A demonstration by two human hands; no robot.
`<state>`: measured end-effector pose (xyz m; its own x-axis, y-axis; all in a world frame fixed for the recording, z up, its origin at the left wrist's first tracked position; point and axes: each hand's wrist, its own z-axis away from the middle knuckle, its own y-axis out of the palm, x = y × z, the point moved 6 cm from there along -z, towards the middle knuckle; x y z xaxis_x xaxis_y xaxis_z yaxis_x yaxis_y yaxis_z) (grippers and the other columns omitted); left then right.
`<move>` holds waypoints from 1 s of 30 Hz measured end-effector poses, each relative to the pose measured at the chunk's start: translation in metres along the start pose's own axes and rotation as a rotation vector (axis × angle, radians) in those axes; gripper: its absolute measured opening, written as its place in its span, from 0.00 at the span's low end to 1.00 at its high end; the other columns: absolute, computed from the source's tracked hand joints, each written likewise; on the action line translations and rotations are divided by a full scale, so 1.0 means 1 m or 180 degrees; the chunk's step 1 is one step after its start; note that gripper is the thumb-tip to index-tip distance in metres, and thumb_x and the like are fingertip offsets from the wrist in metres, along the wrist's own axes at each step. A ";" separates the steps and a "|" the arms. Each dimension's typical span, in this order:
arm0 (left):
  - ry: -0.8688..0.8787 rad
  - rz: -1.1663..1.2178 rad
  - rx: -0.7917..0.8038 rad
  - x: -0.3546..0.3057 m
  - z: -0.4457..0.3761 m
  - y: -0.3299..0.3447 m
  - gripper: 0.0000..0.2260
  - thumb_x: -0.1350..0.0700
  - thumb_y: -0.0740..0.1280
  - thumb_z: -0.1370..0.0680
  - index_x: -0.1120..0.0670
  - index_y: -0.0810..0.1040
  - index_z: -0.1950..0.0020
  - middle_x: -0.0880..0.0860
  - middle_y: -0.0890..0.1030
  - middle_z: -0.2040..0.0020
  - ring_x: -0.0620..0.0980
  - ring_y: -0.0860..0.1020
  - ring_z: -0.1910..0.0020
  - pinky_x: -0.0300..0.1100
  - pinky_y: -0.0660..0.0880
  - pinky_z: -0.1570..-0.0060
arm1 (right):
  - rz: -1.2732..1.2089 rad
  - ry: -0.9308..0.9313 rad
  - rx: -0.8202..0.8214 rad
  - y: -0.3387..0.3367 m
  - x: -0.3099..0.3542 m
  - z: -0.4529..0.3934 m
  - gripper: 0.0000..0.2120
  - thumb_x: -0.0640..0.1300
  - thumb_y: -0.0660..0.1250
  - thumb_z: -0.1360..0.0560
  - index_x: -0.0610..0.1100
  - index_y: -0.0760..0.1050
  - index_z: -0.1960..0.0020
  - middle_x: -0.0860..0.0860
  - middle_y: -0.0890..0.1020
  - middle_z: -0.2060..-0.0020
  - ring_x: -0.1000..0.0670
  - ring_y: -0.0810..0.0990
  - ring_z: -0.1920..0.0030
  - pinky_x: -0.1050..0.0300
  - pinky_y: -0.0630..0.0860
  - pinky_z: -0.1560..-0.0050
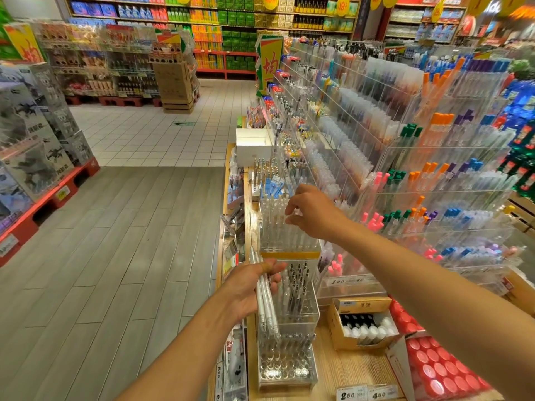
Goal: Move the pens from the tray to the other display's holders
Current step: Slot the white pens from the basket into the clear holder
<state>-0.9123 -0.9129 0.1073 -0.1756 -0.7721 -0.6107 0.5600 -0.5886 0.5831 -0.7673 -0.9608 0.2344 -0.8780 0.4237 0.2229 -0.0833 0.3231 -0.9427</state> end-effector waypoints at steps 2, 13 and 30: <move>0.0001 0.0102 0.0073 -0.002 0.001 0.003 0.09 0.68 0.60 0.19 0.65 0.72 0.39 0.63 0.85 0.51 0.50 0.78 0.69 0.39 0.78 0.72 | 0.0155 -0.0034 -0.0003 -0.002 0.003 0.001 0.10 0.47 0.73 0.27 0.45 0.82 0.47 0.53 0.71 0.55 0.48 0.73 0.48 0.57 0.67 0.53; 0.0441 -0.0203 0.0493 -0.010 0.005 0.015 0.13 0.71 0.59 0.20 0.67 0.78 0.39 0.68 0.81 0.46 0.59 0.81 0.48 0.51 0.80 0.44 | -0.1324 0.0583 0.1060 0.043 0.025 0.046 0.11 0.51 0.69 0.24 0.44 0.82 0.55 0.52 0.83 0.65 0.54 0.82 0.63 0.59 0.78 0.61; 0.0275 -0.0148 0.0621 -0.002 0.001 0.010 0.12 0.64 0.60 0.17 0.66 0.74 0.35 0.65 0.83 0.47 0.54 0.83 0.61 0.43 0.83 0.62 | -0.2061 0.1110 0.0763 0.001 0.000 0.028 0.07 0.42 0.69 0.23 0.38 0.81 0.55 0.43 0.84 0.62 0.50 0.81 0.64 0.53 0.81 0.56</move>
<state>-0.9068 -0.9178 0.1151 -0.1229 -0.7246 -0.6781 0.3841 -0.6647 0.6408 -0.7803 -0.9844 0.2260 -0.4234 0.4675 0.7759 -0.6643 0.4221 -0.6169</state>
